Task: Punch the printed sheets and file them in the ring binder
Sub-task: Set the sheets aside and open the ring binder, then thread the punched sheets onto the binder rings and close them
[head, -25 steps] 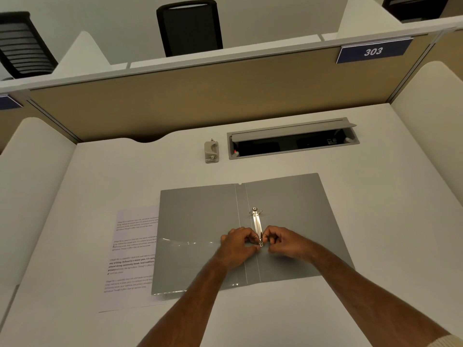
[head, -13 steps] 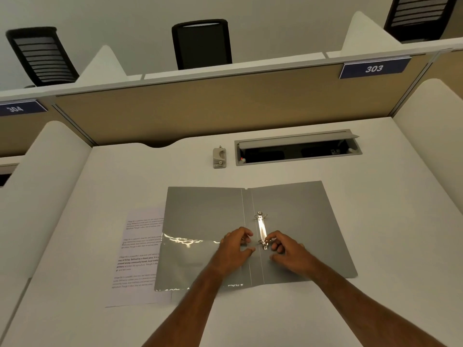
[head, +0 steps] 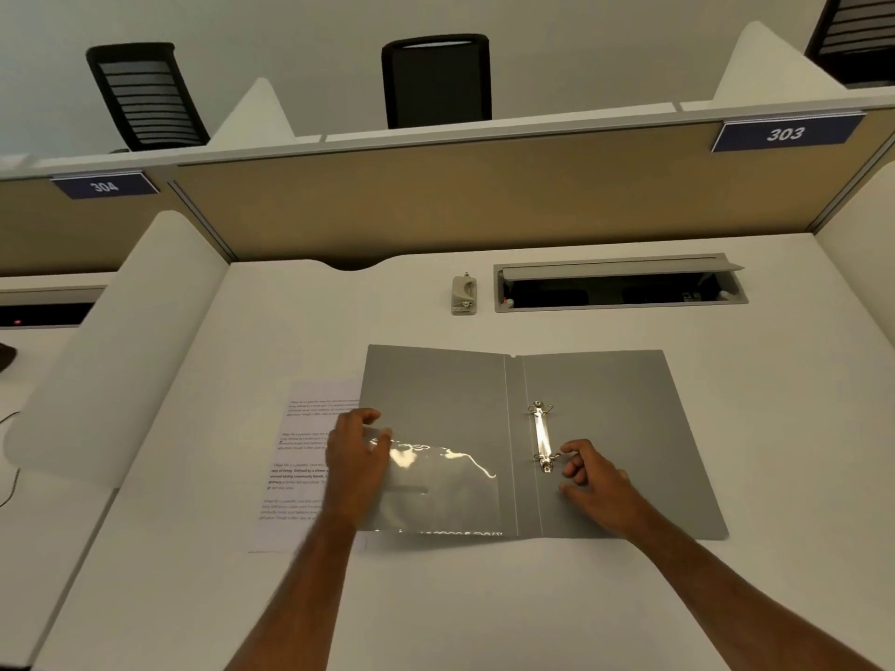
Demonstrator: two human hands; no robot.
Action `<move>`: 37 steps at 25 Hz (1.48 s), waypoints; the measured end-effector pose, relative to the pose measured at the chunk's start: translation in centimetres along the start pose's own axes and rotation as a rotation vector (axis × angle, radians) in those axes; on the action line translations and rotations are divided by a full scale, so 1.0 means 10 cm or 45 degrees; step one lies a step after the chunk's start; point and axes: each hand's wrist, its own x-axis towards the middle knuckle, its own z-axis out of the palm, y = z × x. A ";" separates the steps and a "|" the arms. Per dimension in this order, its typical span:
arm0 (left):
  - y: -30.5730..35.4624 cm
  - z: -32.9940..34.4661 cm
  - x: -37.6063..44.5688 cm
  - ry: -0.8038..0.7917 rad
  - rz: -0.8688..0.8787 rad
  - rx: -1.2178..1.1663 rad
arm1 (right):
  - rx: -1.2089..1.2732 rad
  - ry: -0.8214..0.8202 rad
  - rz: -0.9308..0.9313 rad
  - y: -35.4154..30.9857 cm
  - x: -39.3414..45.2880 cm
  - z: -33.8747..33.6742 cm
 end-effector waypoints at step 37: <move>-1.16 -0.60 0.14 -0.005 -0.894 0.599 | -0.133 0.174 0.027 -0.01 0.01 0.10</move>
